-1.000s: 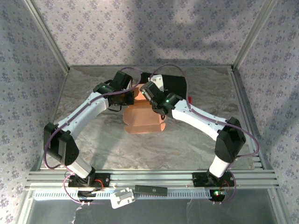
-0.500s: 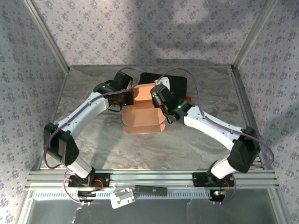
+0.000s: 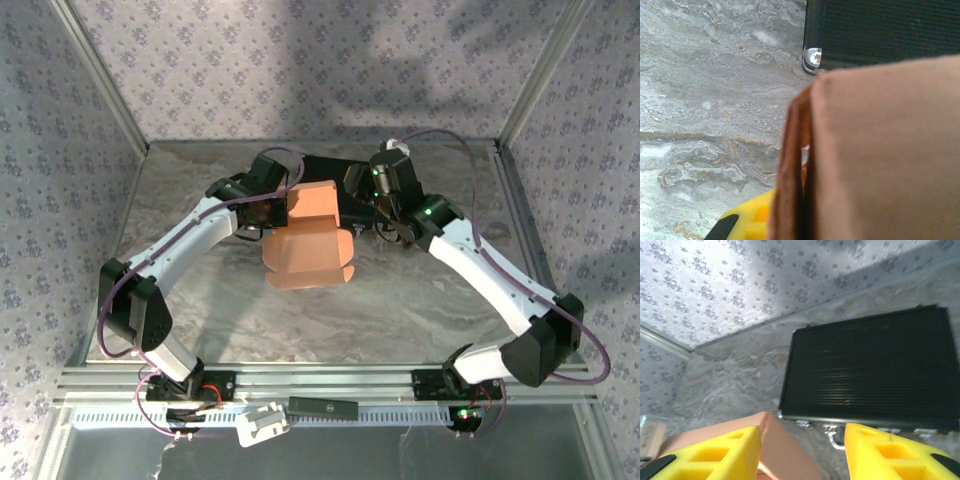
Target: Fold the paper box
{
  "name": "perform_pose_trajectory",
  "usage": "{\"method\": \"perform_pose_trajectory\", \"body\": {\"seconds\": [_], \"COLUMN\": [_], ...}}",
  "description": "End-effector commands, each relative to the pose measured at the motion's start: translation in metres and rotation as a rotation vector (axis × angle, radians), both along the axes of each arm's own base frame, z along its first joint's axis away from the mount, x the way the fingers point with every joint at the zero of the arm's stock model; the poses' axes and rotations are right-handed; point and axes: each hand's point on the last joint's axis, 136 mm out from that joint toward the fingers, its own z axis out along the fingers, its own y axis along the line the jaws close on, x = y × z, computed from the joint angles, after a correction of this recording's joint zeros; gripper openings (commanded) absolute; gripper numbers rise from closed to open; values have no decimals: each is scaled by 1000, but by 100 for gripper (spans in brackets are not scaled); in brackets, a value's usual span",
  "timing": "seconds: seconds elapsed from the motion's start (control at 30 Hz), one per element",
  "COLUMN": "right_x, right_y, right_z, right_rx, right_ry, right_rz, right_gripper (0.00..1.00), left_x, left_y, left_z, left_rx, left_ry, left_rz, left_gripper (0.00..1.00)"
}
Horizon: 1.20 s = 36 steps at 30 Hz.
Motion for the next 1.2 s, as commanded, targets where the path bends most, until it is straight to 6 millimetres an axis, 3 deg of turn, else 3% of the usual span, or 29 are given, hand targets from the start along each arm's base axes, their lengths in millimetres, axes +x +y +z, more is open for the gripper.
{"method": "perform_pose_trajectory", "body": {"seconds": [0.0,0.13,0.3,0.5,0.7,0.8,1.0,1.03,1.17], "right_x": [-8,-19,-20,-12,-3,2,3,2,-2], "right_y": [19,36,34,35,51,53,46,44,39], "right_z": [-1,-6,-41,-62,-75,-78,-84,-85,-87], "right_rx": [70,-130,-351,-445,-470,-489,-521,-520,-509], "right_ry": [59,-52,-70,-49,-34,-22,25,34,75], "right_rz": [26,78,88,81,108,91,31,24,10], "right_gripper": [47,47,48,48,43,37,4,0,0], "left_x": [6,4,2,1,0,0,-1,-1,-3], "left_y": [1,2,0,-2,-6,-8,-10,-11,-11], "left_z": [10,10,12,13,12,12,19,22,35], "left_rx": [-2,4,1,-3,-15,-22,-50,-59,-95], "left_ry": [-51,-34,-17,-2,13,14,-12,-25,-94], "left_rz": [22,25,20,8,-4,-7,-21,-27,-47], "left_gripper": [0,0,0,0,0,0,1,10,45]}}
